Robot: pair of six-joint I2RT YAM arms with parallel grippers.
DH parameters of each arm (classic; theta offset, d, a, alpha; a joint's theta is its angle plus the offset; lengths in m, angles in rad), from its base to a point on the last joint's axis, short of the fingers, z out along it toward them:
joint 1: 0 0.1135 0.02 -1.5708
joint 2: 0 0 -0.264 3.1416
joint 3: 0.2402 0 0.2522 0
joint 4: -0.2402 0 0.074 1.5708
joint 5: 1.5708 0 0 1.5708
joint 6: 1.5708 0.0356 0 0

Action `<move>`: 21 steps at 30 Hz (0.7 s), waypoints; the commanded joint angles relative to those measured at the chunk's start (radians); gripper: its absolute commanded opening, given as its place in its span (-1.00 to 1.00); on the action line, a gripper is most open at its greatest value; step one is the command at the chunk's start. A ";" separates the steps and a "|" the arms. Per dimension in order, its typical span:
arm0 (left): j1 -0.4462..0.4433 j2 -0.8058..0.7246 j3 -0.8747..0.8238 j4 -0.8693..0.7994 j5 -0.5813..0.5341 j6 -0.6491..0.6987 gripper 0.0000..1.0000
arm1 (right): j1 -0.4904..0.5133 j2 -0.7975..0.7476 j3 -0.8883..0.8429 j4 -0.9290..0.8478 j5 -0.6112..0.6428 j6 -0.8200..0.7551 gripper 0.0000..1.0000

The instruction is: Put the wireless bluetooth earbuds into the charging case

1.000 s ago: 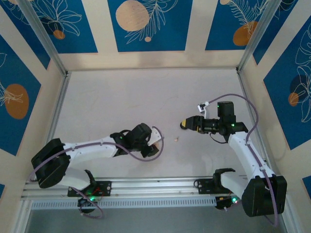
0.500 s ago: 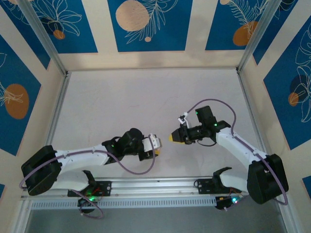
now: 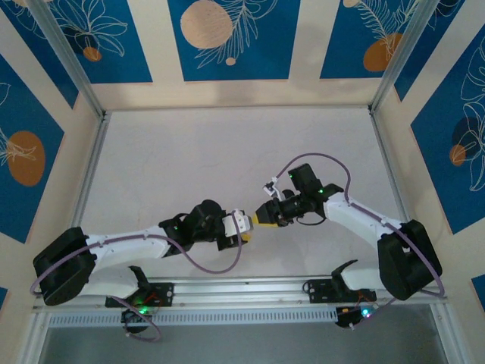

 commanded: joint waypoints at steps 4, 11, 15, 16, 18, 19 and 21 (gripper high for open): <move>0.003 -0.022 0.025 0.001 0.026 0.013 -0.36 | 0.033 0.036 0.031 0.021 -0.023 0.024 -0.06; 0.002 -0.028 0.030 -0.005 0.012 -0.003 -0.36 | 0.055 0.057 0.035 0.027 -0.027 0.029 -0.09; 0.002 -0.032 0.033 -0.006 0.008 -0.004 -0.37 | 0.064 0.079 0.040 0.030 -0.032 0.033 -0.13; 0.002 -0.033 0.034 -0.008 0.007 -0.004 -0.37 | 0.064 0.084 0.040 0.030 -0.035 0.033 -0.14; 0.001 -0.033 0.035 -0.010 0.005 -0.005 -0.38 | 0.073 0.090 0.043 0.033 -0.037 0.035 -0.16; 0.000 -0.033 0.037 -0.011 0.006 -0.004 -0.39 | 0.075 0.095 0.046 0.033 -0.038 0.035 -0.17; 0.001 -0.035 0.037 -0.011 0.007 -0.007 -0.39 | 0.081 0.103 0.050 0.035 -0.038 0.035 -0.18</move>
